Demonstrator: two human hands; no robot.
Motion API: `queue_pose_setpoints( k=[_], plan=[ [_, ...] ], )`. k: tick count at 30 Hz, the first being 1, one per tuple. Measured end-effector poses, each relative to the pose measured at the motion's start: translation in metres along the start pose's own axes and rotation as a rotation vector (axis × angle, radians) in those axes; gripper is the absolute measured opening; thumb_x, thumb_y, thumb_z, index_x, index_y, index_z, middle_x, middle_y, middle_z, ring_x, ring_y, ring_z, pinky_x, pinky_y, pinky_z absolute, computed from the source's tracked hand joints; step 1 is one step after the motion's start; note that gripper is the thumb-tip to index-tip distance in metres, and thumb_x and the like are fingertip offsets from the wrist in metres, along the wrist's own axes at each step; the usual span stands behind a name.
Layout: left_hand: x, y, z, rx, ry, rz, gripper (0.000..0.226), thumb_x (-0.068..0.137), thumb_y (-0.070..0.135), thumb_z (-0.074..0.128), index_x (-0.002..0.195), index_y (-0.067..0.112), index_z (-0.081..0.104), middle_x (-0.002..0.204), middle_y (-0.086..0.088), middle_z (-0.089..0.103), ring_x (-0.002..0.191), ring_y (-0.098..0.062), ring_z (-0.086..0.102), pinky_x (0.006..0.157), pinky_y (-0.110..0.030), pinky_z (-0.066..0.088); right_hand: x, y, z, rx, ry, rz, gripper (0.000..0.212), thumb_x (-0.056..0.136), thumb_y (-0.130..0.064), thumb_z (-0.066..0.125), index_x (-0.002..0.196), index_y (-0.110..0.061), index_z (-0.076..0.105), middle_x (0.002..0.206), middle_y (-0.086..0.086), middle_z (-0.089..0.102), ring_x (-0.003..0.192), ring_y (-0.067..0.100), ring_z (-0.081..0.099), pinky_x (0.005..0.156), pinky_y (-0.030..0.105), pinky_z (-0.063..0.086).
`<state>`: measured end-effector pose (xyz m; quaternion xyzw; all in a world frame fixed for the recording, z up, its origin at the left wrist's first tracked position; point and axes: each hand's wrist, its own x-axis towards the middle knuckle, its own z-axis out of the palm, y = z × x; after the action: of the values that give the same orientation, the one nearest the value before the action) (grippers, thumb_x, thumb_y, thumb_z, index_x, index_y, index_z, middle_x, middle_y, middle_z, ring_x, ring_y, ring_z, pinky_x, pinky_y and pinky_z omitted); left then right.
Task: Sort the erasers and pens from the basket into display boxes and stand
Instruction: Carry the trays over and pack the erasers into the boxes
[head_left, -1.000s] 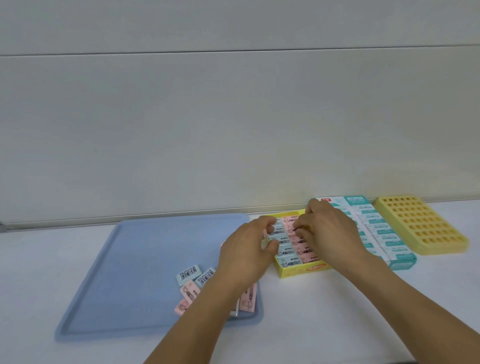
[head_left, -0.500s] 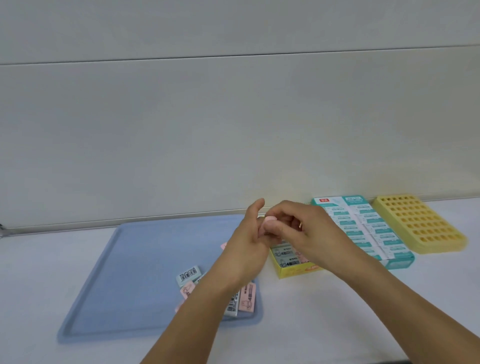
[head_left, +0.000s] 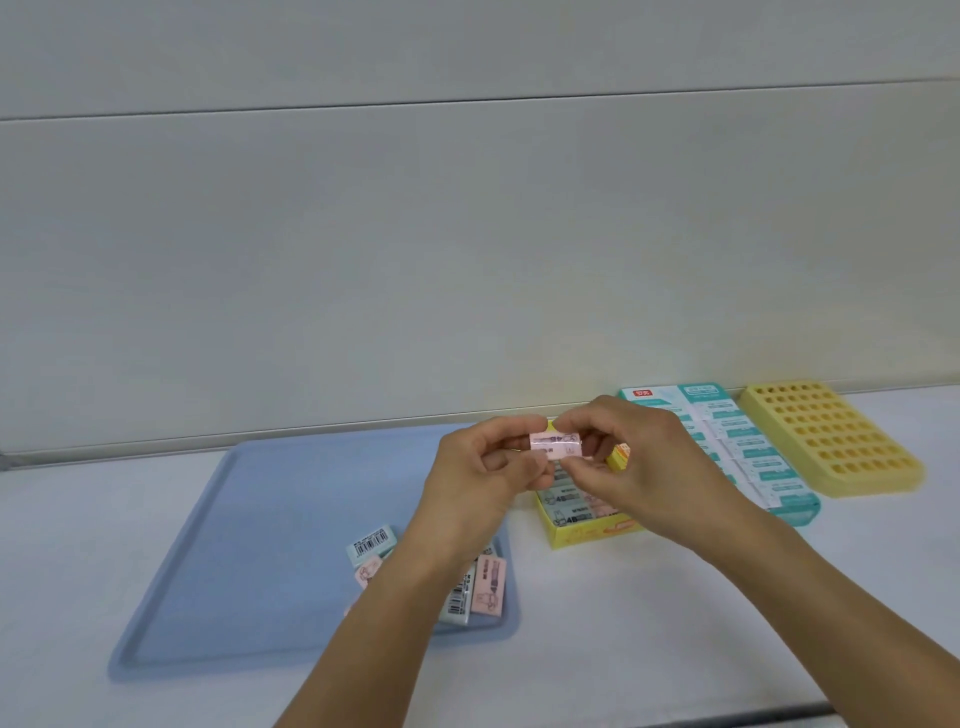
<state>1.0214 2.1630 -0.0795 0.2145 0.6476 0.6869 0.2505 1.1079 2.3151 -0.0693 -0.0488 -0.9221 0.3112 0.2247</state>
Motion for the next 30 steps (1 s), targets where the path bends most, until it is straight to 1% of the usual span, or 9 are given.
queue_pose_setpoints(
  k=[2,6,10,15,17,20,23,25,30],
  plan=[
    [0.000,0.000,0.002,-0.023,-0.006,0.012,0.027,0.088,-0.008,0.061,0.109,0.007,0.068,0.100,-0.017,0.072,0.078,-0.021,0.070,0.077,-0.026,0.058,0.000,0.002,-0.003,-0.057,0.008,0.001,0.025,0.077,-0.013,0.075,0.099,-0.023,0.068,0.079,-0.016,0.058,0.079,0.007,0.055,0.070,0.020,0.045],
    [0.004,0.000,0.003,-0.006,-0.002,0.030,0.021,0.087,-0.008,0.062,0.103,0.004,0.068,0.092,-0.018,0.071,0.072,-0.019,0.068,0.073,-0.025,0.058,0.000,0.003,-0.006,0.146,-0.028,0.102,0.026,0.077,-0.008,0.074,0.088,-0.029,0.064,0.071,-0.008,0.058,0.067,0.005,0.054,0.062,0.018,0.046],
    [0.007,0.001,0.005,0.020,0.055,0.048,0.020,0.083,-0.004,0.069,0.100,0.008,0.068,0.086,-0.011,0.071,0.068,-0.010,0.062,0.066,-0.019,0.052,0.001,0.002,-0.003,0.203,-0.064,0.153,0.016,0.079,-0.019,0.077,0.078,-0.022,0.062,0.067,-0.006,0.059,0.058,0.001,0.051,0.054,0.016,0.045],
    [0.013,0.008,0.011,0.040,0.053,0.052,0.025,0.085,0.004,0.070,0.108,0.013,0.064,0.088,-0.008,0.073,0.065,-0.009,0.060,0.066,-0.017,0.051,0.006,0.003,-0.002,0.189,-0.043,0.144,0.012,0.083,-0.019,0.072,0.085,-0.028,0.064,0.070,-0.003,0.061,0.060,0.011,0.053,0.057,0.025,0.047],
    [0.017,0.006,0.010,0.192,0.071,0.107,0.022,0.088,0.015,0.069,0.109,0.021,0.065,0.094,0.002,0.072,0.076,-0.004,0.063,0.073,-0.016,0.050,0.010,0.011,-0.008,0.117,0.052,0.216,0.013,0.081,-0.018,0.071,0.080,-0.027,0.062,0.069,-0.004,0.064,0.058,0.007,0.055,0.056,0.025,0.047],
    [0.016,-0.006,0.005,0.790,-0.014,0.276,0.022,0.093,0.036,0.059,0.112,0.029,0.067,0.108,0.015,0.066,0.102,0.000,0.056,0.093,-0.023,0.042,0.010,0.025,-0.012,0.030,0.077,0.327,0.019,0.082,-0.014,0.067,0.089,-0.030,0.057,0.071,-0.004,0.064,0.062,0.009,0.060,0.056,0.029,0.048],
    [0.012,-0.018,0.003,1.284,-0.279,0.412,0.063,0.087,0.060,0.020,0.122,0.031,0.063,0.127,0.016,0.058,0.124,-0.002,0.043,0.116,-0.036,0.020,0.005,0.030,-0.005,-0.029,0.065,0.340,0.020,0.082,-0.015,0.068,0.089,-0.031,0.059,0.072,-0.006,0.062,0.066,0.010,0.059,0.064,0.032,0.051],
    [0.011,-0.023,0.001,1.359,-0.322,0.413,0.078,0.079,0.062,0.005,0.127,0.032,0.060,0.136,0.018,0.052,0.131,0.001,0.036,0.118,-0.034,0.005,0.003,0.030,0.002,-0.038,0.034,0.345,0.020,0.080,-0.017,0.073,0.087,-0.031,0.061,0.074,-0.009,0.062,0.068,0.008,0.057,0.071,0.036,0.052],
    [0.013,-0.029,0.002,1.317,-0.279,0.416,0.081,0.077,0.059,0.002,0.126,0.033,0.060,0.137,0.020,0.052,0.131,0.005,0.036,0.117,-0.032,0.000,0.002,0.033,0.009,-0.276,-0.031,0.260,0.024,0.083,-0.034,0.071,0.105,-0.030,0.065,0.085,-0.014,0.059,0.081,0.005,0.051,0.075,0.028,0.045]
  ],
)
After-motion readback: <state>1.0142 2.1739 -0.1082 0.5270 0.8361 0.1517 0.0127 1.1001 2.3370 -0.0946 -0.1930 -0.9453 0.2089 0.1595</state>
